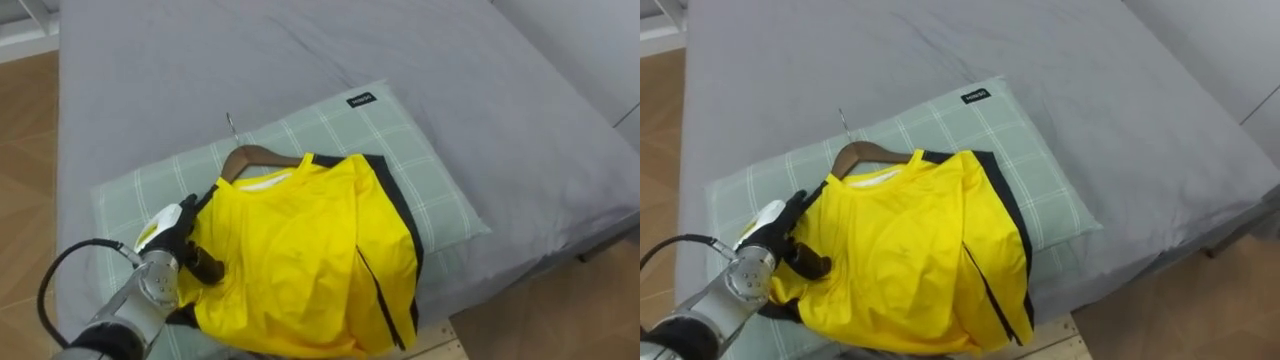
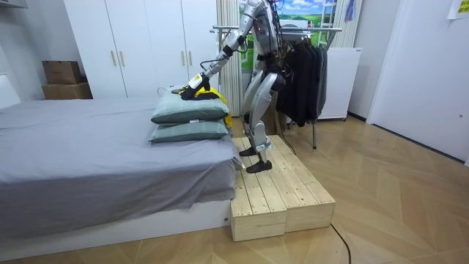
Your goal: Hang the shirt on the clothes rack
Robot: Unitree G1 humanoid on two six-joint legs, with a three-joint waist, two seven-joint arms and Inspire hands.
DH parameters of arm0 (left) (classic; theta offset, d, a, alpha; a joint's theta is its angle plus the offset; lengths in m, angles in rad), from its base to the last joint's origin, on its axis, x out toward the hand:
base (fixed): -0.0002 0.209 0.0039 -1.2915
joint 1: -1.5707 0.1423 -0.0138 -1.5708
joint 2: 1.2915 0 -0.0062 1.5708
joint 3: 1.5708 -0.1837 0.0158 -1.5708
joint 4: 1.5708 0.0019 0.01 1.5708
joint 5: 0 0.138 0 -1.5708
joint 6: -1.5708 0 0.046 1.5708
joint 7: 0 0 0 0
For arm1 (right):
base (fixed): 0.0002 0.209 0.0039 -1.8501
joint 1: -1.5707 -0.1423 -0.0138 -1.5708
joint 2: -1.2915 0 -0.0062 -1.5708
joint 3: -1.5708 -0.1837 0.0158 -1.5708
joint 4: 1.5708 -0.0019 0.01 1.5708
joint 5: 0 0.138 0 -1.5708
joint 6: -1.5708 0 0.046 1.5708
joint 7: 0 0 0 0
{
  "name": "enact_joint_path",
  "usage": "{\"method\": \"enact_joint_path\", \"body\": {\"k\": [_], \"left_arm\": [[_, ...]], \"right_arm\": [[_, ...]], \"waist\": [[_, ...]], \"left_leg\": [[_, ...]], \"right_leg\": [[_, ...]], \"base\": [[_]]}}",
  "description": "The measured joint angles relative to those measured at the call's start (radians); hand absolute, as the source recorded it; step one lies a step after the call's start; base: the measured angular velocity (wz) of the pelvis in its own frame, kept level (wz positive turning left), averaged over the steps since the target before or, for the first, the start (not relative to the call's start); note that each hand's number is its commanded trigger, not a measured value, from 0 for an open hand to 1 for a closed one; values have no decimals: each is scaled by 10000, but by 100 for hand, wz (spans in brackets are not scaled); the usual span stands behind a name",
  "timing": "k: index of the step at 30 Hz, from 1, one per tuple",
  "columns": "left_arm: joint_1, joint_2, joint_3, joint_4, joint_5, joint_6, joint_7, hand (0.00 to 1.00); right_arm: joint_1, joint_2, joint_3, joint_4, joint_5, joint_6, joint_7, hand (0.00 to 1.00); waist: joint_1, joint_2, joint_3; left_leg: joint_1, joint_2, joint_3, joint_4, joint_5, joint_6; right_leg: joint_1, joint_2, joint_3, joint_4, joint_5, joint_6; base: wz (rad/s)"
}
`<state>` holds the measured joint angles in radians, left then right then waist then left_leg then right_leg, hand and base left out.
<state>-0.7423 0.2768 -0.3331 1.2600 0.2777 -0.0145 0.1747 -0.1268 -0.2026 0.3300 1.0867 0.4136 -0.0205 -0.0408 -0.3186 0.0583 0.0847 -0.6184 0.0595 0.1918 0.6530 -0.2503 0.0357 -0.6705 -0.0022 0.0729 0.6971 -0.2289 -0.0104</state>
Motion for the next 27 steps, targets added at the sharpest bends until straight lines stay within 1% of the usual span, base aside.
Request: {"method": "enact_joint_path", "body": {"k": [7,10,13,17,24,25,26,27], "left_arm": [[-3,18,-289,-8,33,-6,-124,0],[-6,27,-471,-7,298,17,-126,0],[-6,96,-736,-9,331,71,-134,0],[-7,129,-834,-9,392,170,-136,0],[-10,141,-1132,-11,406,194,-105,0],[-10,141,-1153,-11,405,193,-105,2],[-10,141,-1155,-9,404,194,-105,35],[-10,141,-1154,-9,404,194,-105,54]], "right_arm": [[40,-2,28,-170,183,5,-26,0],[103,-41,28,-367,179,12,2,0],[122,-50,29,-424,178,21,3,0],[100,-52,30,-443,179,108,3,0],[90,-94,39,-517,210,222,0,0],[103,-99,39,-558,210,223,-2,0],[134,-110,54,-667,205,229,-2,0],[206,-131,69,-836,205,232,-2,0]], "waist": [[-80,-17,10],[-124,-16,10],[-192,-15,9],[-279,-4,3],[-288,46,14],[-288,52,14],[-287,54,14],[-287,54,14]], "left_leg": [[-179,-18,71,79,-53,33],[-212,-26,72,77,-59,34],[-226,-37,70,77,-75,60],[-245,-31,72,63,-74,85],[-273,-36,81,91,-98,156],[-273,-38,82,89,-99,157],[-272,-39,88,89,-100,158],[-271,-39,89,89,-100,158]], "right_leg": [[-219,-66,42,131,-43,64],[-248,-106,35,126,-61,92],[-248,-122,33,102,-54,116],[-243,-119,28,21,-25,147],[-250,-130,31,8,-26,162],[-250,-133,31,8,-27,164],[-250,-133,37,9,-27,164],[-250,-132,38,9,-27,164]], "base": [[0],[0],[0],[0],[0],[0],[0],[0]]}}
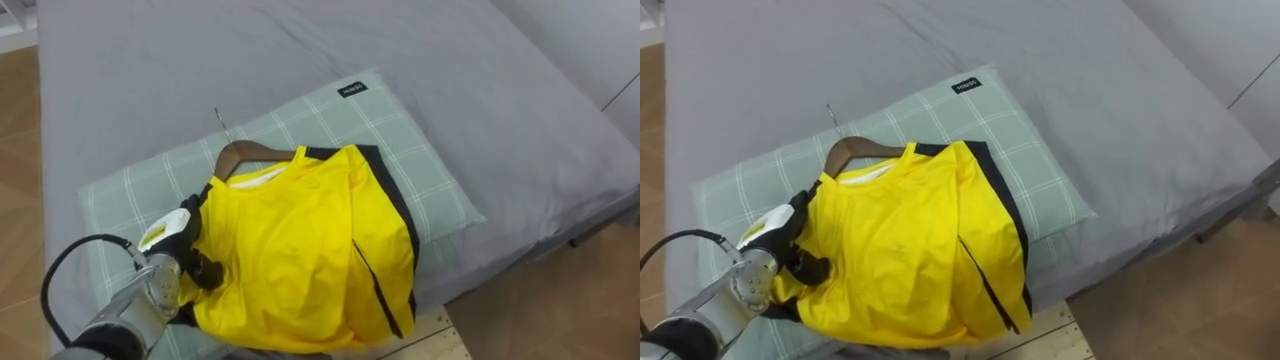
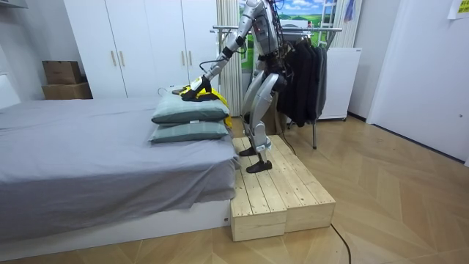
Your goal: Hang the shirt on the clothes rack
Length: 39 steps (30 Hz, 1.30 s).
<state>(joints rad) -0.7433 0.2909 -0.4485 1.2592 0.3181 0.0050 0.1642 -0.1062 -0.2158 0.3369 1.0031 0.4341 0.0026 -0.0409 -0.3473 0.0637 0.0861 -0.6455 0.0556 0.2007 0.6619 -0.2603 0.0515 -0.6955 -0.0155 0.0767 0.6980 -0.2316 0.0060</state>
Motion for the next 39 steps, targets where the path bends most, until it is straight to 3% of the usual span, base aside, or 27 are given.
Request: {"method": "enact_joint_path", "body": {"k": [1,15,26,39], "left_arm": [[0,1,3,0,0,1,0,100],[-244,488,350,-48,29,-72,249,100],[-193,331,439,-31,191,-73,9,100],[-189,288,535,-41,262,-117,-35,100]], "right_arm": [[22,-6,3,-45,2,-3,0,0],[85,1,53,-132,-15,-4,-235,0],[77,5,124,-150,-34,-5,-265,0],[84,-9,137,-240,-28,-9,-207,0]], "waist": [[1,0,0],[9,-9,4],[19,-91,59],[65,-90,58]], "left_leg": [[1,2,0,1,0,0],[49,-3,100,-44,-5,8],[33,12,128,-41,-77,48],[13,25,131,-21,-98,77]], "right_leg": [[0,1,-2,0,0,0],[-9,-1,37,9,-9,11],[-16,6,44,-15,-87,7],[-30,-2,47,-18,-99,27]], "base": [[0],[0],[0],[0]]}}
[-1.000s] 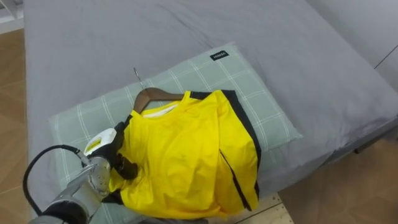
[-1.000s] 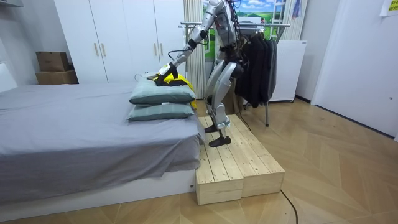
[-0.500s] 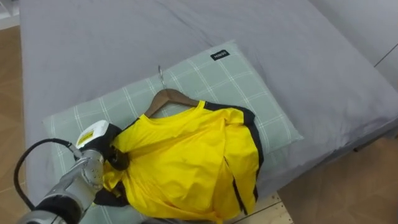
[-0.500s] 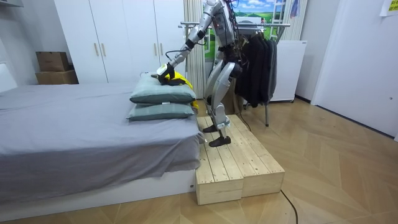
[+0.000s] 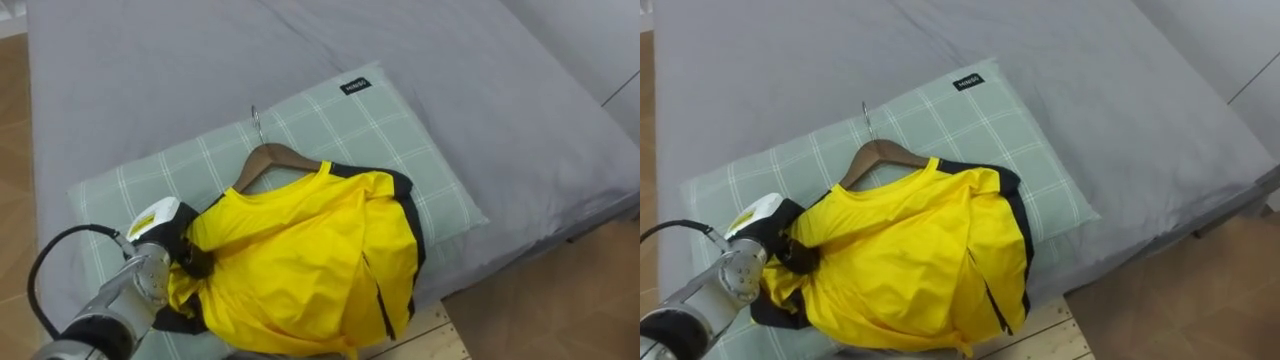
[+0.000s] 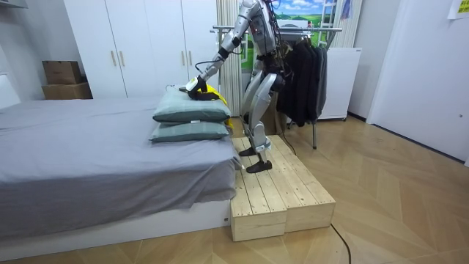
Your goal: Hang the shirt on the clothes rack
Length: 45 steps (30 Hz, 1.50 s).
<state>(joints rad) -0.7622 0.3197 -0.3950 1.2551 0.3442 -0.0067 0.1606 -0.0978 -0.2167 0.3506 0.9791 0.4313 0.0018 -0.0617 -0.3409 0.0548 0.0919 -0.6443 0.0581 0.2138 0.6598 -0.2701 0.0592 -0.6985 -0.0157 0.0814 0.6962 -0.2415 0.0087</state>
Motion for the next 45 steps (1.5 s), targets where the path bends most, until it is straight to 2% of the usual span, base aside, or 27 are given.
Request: {"method": "enact_joint_path", "body": {"k": [6,15,22,25,27,28,30,31,33,35,36,39,41,42,45], "left_arm": [[6,-164,69,-6,2,-51,3,100],[241,-224,381,-5,-176,-223,5,100],[251,-209,461,-37,125,-471,18,100],[453,-210,832,-115,424,-731,100,100],[596,-199,914,-241,660,-817,287,100],[739,-194,1018,-399,744,-839,357,100],[1425,-194,1192,-1090,1057,-940,614,100],[1593,-194,1214,-1259,1110,-953,678,100],[2395,-199,1474,-2095,1545,-1022,813,100],[3043,-197,1671,-2761,1720,-1027,1011,100],[3483,-196,1767,-3196,1723,-1030,1100,100],[4075,-194,1797,-4033,1827,-1025,1123,100],[4374,-196,1972,-4497,2296,-1030,1158,100],[4644,-197,2054,-4720,2499,-1027,1249,100],[5476,-200,2167,-5069,2569,-1029,1540,100]], "right_arm": [[41,-73,2,0,-4,-5,-9,0],[-76,-97,-3,309,-341,-6,0,0],[-195,-223,-175,1120,-667,-35,-13,0],[-44,-210,-286,1134,-693,-83,12,0],[45,-174,-289,1135,-880,-83,190,0],[43,-175,-290,1137,-913,-86,212,0],[120,-178,-402,1241,-1122,-155,221,0],[151,-179,-462,1285,-1167,-185,223,0],[398,-185,-831,1431,-1211,-236,280,0],[631,-168,-1037,1420,-1327,-252,297,0],[787,-165,-1146,1372,-1389,-262,306,0],[1152,-177,-1411,1287,-1456,-341,319,0],[1445,-152,-1615,1200,-1455,-361,398,0],[1654,-154,-1804,1140,-1454,-361,446,0],[1971,-156,-2180,1111,-1444,-367,519,0]], "waist": [[186,3,-2],[253,-2,-6],[692,-23,-45],[888,-170,-163],[1078,-295,-311],[1121,-319,-335],[1326,-375,-486],[1370,-371,-521],[1572,-372,-714],[1611,-365,-747],[1719,-351,-794],[1917,-251,-891],[2082,-249,-896],[2145,-207,-923],[2137,-84,-983]], "left_leg": [[48,-1,13,-8,0,0],[389,-16,-59,-1,-10,-15],[933,5,-42,-172,-6,-23],[1390,-17,21,-501,47,-61],[1762,-15,0,-813,152,-117],[1901,-10,-1,-914,175,-128],[2543,-2,-27,-1420,264,-191],[2716,-5,-58,-1547,295,-202],[3352,-28,-133,-2115,424,-242],[3850,-54,-229,-2489,495,-264],[4144,-76,-261,-2731,530,-284],[4459,-139,-523,-2983,550,-308],[4879,-178,-565,-3255,592,-343],[5163,-193,-595,-3411,592,-344],[5744,-237,-641,-3711,598,-361]], "right_leg": [[42,-3,6,3,0,0],[445,1,-36,-33,-28,0],[1006,49,-48,-300,27,-17],[1386,33,-19,-540,78,-19],[1829,93,-49,-951,224,-49],[1978,113,-44,-1081,261,-54],[2695,172,-52,-1694,401,-70],[2895,173,-90,-1867,443,-74],[3635,172,-204,-2565,620,-89],[4253,161,-332,-3060,709,-99],[4587,151,-381,-3350,751,-106],[5129,133,-598,-3800,795,-101],[5567,132,-623,-4128,830,-107],[5908,129,-662,-4357,834,-108],[6548,129,-670,-4720,832,-108]], "base": [[0],[0],[-2],[-5],[-2],[-4],[-3],[5],[11],[16],[13],[22],[14],[8],[5]]}}
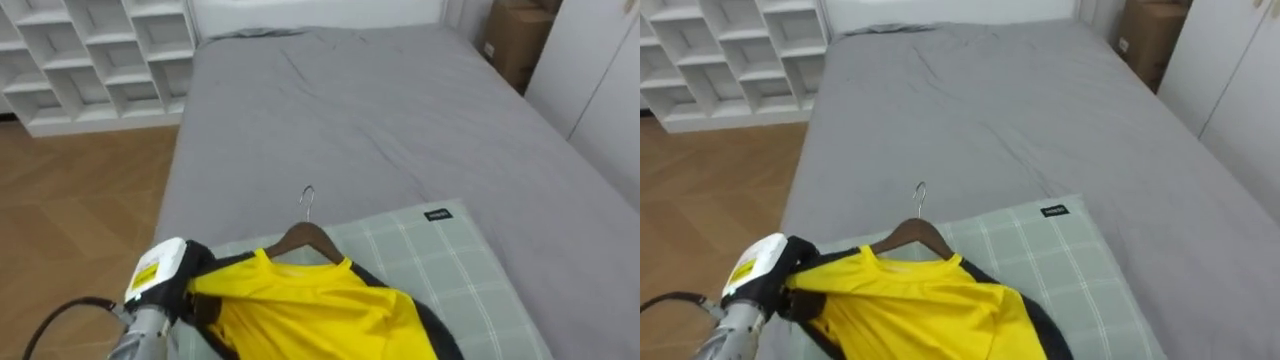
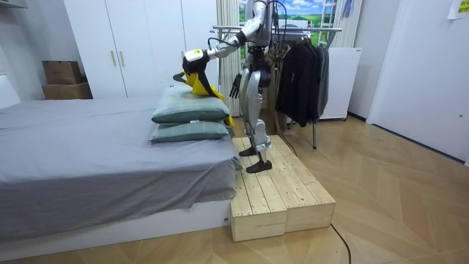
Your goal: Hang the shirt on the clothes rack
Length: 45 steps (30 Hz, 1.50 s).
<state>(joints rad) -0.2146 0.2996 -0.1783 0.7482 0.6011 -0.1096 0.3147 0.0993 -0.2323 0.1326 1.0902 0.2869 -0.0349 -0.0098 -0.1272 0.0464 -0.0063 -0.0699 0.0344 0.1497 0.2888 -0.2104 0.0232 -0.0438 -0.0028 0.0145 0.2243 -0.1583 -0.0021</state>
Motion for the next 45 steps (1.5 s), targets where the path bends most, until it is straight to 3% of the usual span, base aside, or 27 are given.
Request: {"method": "enact_joint_path", "body": {"k": [5,9,14,22,23,26,29,31,34,39,43,45], "left_arm": [[633,-23,25,-76,12,-85,79,100],[1098,-143,495,-111,2,-226,114,100],[1317,-169,1019,-169,-3,-230,129,100],[1549,-162,1082,-543,-23,-293,310,100],[1618,-153,1082,-687,-20,-286,311,100],[1739,-144,1082,-871,-11,-186,313,100],[1738,-109,1070,-1057,-18,-56,305,100],[1737,-86,1069,-1127,-4,34,287,100],[1740,-44,1092,-1298,-12,207,240,100],[1738,25,1181,-1789,-7,362,-3,100],[1739,25,1180,-1934,29,464,-60,100],[1826,38,1184,-2542,47,656,-207,100]], "right_arm": [[228,94,-536,203,-13,-163,114,0],[319,199,-1105,564,148,-287,163,0],[588,328,-1985,772,-281,-296,362,0],[568,251,-2763,1106,-1469,-287,-71,0],[572,193,-2769,1098,-1694,-274,-181,0],[532,135,-2972,1063,-2893,-159,-480,0],[279,-62,-2983,975,-3790,-120,-674,0],[286,-150,-3068,491,-4354,2,-809,0],[41,-341,-3161,-280,-5371,56,-1013,0],[-17,-1079,-3221,-2166,-6495,158,-1210,0],[-23,-1183,-3220,-3950,-7489,154,-1186,0],[1,-1184,-3220,-5262,-7943,243,-1076,0]], "waist": [[-39,-3,32],[-31,-45,88],[-19,-25,72],[-27,-84,47],[-32,-128,63],[-51,-331,-41],[-61,-508,25],[-50,-570,17],[-36,-673,69],[164,-898,-22],[174,-982,6],[243,-1041,43]], "left_leg": [[508,-64,-221,-190,18,-30],[976,-147,-304,-602,-19,-75],[1068,-145,-254,-666,-18,-76],[1397,-161,-163,-886,-15,-76],[1475,-167,-178,-902,-14,-75],[1553,-170,-199,-904,-7,-80],[1684,-183,-211,-913,-7,-80],[1689,-190,-204,-915,-12,-78],[1667,-209,-185,-976,-9,-75],[1646,-207,-174,-939,2,-77],[1632,-207,-196,-918,2,-76],[1571,-206,-198,-918,2,-76]], "right_leg": [[627,-21,-162,-285,-10,-11],[969,-61,-183,-573,-141,-3],[995,-57,-182,-545,-134,-9],[1201,-68,-139,-550,-138,-4],[1273,-73,-133,-554,-140,0],[1348,-78,-136,-555,-151,6],[1483,-90,-141,-560,-152,7],[1477,-93,-125,-556,-171,31],[1398,-94,-81,-533,-201,38],[1396,-93,-118,-532,-193,30],[1392,-101,-101,-523,-190,29],[1292,-103,-102,-456,-191,30]], "base": [[11],[1],[-1],[-3],[0],[0],[0],[0],[-3],[0],[0],[0]]}}
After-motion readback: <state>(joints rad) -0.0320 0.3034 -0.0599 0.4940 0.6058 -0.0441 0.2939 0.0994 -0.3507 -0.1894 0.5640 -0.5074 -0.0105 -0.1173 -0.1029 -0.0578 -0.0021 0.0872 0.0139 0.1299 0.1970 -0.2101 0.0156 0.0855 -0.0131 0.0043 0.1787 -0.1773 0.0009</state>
